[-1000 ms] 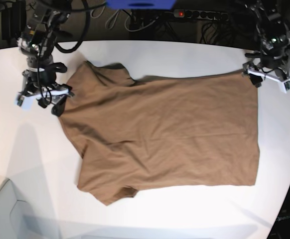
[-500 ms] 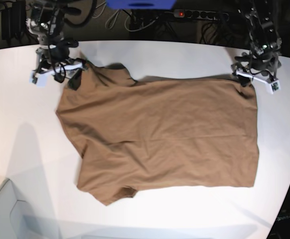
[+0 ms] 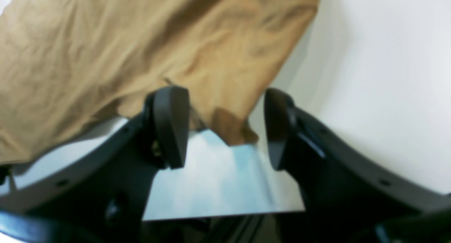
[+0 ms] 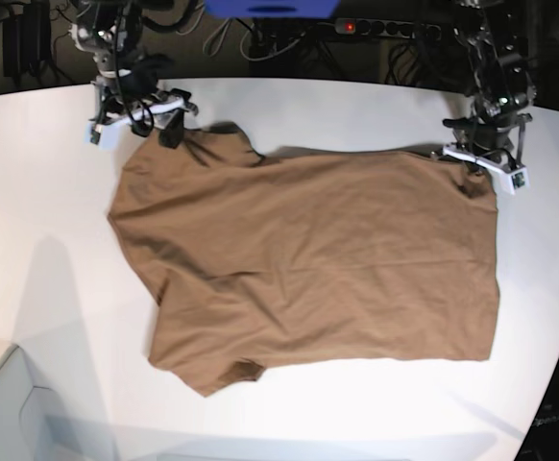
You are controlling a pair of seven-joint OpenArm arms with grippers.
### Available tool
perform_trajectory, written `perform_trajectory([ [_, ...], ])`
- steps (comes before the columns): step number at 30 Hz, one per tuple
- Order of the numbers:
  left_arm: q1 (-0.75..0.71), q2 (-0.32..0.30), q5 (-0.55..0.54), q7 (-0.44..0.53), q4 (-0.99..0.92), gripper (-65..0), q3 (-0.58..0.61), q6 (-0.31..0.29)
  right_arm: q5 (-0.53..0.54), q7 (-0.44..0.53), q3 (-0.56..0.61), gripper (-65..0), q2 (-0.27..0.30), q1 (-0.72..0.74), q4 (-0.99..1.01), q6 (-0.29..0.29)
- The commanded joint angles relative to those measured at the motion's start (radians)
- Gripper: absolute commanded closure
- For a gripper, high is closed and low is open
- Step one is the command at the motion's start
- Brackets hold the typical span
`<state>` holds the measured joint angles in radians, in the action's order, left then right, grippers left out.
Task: Layout the t-shirt on the table in an organized manner, then fold the t-shirt properly
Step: 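Lift the shirt shoulders with both grippers, then swing the shirt up and lay it flat with both grippers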
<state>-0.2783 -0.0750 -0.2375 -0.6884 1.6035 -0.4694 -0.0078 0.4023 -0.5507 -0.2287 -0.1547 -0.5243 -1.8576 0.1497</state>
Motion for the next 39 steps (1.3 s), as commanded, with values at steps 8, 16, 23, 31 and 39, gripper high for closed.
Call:
perform_trajectory([
  [8, -0.008, -0.035, 0.003, -0.034, 0.018, 0.0, -0.005, 0.009, 0.011, 0.019, 0.002, -31.5, -0.001, 0.046, 0.083, 0.008],
  [16, 0.034, -0.058, 0.010, -0.035, 0.209, 0.0, -0.001, 0.009, 0.016, 0.007, 0.007, -0.7, 0.016, 0.100, -0.076, 0.009],
  [23, 0.210, -0.128, 0.013, -0.035, 0.338, 0.0, 0.002, 0.010, 0.039, 0.010, 0.110, 0.0, 0.134, 0.241, -0.188, 0.009],
  [31, 0.520, -0.177, 0.014, -0.035, 0.252, 0.0, 0.065, 0.010, 0.030, 0.007, 0.113, 0.0, 0.140, 0.533, -0.164, 0.009],
  [39, 0.885, -0.202, 0.014, -0.026, -0.021, 0.0, 0.360, 0.019, 0.033, 0.019, 0.110, 0.0, 0.228, 0.929, 0.071, 0.009],
])
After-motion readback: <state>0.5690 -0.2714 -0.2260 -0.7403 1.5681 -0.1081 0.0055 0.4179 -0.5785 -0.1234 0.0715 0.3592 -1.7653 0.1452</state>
